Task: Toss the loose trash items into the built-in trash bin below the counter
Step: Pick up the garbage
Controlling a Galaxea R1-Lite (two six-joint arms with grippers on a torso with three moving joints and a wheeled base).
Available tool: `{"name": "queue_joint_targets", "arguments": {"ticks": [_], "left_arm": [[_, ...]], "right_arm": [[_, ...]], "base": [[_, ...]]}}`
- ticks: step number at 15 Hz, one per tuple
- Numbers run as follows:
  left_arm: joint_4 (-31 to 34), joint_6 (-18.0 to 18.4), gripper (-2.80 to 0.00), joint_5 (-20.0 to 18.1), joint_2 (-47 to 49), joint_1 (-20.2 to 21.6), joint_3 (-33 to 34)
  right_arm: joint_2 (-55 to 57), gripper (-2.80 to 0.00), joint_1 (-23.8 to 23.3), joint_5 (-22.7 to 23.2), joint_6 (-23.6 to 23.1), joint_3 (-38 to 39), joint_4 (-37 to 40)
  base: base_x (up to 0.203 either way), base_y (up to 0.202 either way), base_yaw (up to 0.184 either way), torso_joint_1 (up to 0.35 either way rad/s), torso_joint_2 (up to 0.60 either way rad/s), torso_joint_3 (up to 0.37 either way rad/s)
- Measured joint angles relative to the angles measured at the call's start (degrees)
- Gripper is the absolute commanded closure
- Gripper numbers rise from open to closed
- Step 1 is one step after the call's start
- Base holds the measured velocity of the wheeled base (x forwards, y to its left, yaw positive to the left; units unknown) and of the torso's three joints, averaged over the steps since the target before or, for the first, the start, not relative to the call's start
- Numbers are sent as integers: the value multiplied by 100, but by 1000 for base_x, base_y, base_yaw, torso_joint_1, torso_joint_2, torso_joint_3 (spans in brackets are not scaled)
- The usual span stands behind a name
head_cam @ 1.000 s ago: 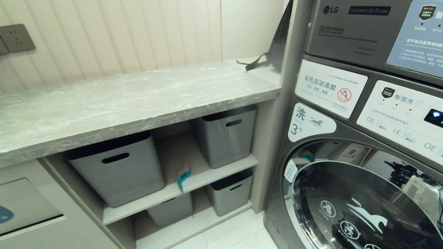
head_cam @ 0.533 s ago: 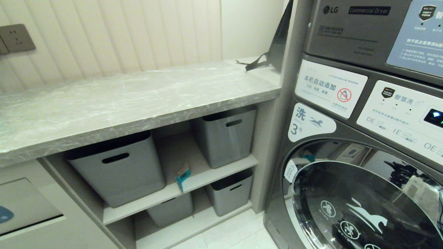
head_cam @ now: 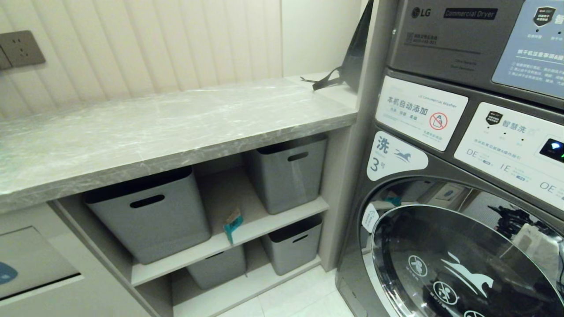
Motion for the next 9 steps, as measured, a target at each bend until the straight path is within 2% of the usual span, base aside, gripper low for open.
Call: {"name": "queue_joint_targets", "arguments": {"ticks": [2,4,6,9], "left_arm": [[-20,-10,0,1,488,-72,0],[-306,-41,0,-81,1213,-197,-110],[-961,-22,0,-273,2227,-409,-281],[-2312,43,0,-585,4197,-862,-486]], "right_arm": [[0,0,0,-2,-2,0,0],[0,0,0,-1,-2,0,0],[0,0,0,0,0,0,0],[0,0,0,0,0,0,0]], "base": [[0,0,0,0,0,0],[0,0,0,0,0,0],[0,0,0,0,0,0],[0,0,0,0,0,0]]}}
